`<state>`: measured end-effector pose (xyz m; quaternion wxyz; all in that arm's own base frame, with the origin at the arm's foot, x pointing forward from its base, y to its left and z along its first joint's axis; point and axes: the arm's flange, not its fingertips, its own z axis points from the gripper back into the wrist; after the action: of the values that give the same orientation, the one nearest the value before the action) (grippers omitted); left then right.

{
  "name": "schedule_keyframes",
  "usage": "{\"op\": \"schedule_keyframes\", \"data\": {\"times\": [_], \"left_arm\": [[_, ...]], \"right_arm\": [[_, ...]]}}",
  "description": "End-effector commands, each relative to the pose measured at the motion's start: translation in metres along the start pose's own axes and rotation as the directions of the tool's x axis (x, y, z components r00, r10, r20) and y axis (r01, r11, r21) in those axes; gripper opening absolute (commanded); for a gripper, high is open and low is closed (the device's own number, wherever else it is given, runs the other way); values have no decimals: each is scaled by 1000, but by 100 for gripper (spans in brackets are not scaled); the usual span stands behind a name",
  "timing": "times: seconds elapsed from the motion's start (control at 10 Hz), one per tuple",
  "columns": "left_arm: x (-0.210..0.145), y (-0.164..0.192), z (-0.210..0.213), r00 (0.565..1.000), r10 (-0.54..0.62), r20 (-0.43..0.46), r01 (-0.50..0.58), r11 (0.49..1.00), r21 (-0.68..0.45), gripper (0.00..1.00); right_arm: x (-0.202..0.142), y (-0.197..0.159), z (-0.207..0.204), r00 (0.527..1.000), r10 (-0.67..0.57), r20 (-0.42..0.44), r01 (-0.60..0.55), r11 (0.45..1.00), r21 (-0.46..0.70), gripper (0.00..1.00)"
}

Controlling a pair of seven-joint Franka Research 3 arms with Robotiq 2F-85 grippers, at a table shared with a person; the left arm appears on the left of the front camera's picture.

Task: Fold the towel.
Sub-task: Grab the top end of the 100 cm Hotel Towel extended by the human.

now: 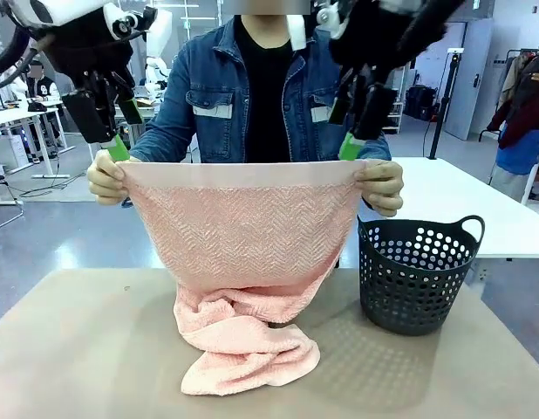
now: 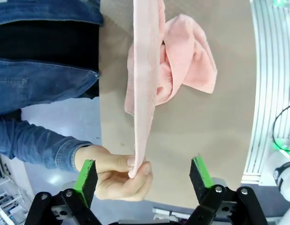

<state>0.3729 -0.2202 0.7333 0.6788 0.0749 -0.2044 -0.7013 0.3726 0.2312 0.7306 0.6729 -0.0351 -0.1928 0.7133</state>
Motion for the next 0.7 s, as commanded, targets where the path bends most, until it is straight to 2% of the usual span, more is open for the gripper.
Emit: {"op": "schedule_keyframes", "data": {"times": [0.0,0.6], "left_arm": [[-2,3,-11,1000,28,-4,-28,999,26,100],[-3,22,-58,1000,12,25,-12,1000,-19,100]], "right_arm": [[15,-19,-10,999,-11,-47,12,1000,7,100],[13,-35,-55,996,1,-93,4,998,59,100]]}}
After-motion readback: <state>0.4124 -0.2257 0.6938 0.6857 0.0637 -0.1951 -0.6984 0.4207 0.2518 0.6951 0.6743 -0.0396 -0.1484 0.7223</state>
